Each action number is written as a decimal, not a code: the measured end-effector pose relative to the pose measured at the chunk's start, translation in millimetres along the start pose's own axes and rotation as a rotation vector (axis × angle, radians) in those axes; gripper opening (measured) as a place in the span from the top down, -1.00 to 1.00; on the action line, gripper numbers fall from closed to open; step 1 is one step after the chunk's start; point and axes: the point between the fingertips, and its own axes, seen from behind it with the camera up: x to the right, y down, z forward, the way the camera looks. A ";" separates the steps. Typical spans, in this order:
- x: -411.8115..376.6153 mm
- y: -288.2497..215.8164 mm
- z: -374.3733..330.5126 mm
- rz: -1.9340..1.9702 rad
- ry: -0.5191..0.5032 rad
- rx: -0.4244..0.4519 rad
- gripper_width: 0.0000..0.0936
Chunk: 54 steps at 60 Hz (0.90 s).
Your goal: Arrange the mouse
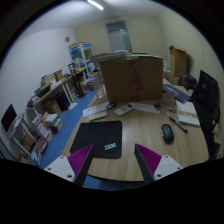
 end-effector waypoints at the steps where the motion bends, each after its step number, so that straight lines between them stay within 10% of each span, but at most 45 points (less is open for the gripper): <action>1: 0.9 -0.5 1.2 0.011 0.004 0.002 -0.78; 32: 137.3 12.3 48.5 0.008 0.276 0.061 -0.75; 54: 268.3 14.8 161.8 0.014 0.274 0.018 -0.74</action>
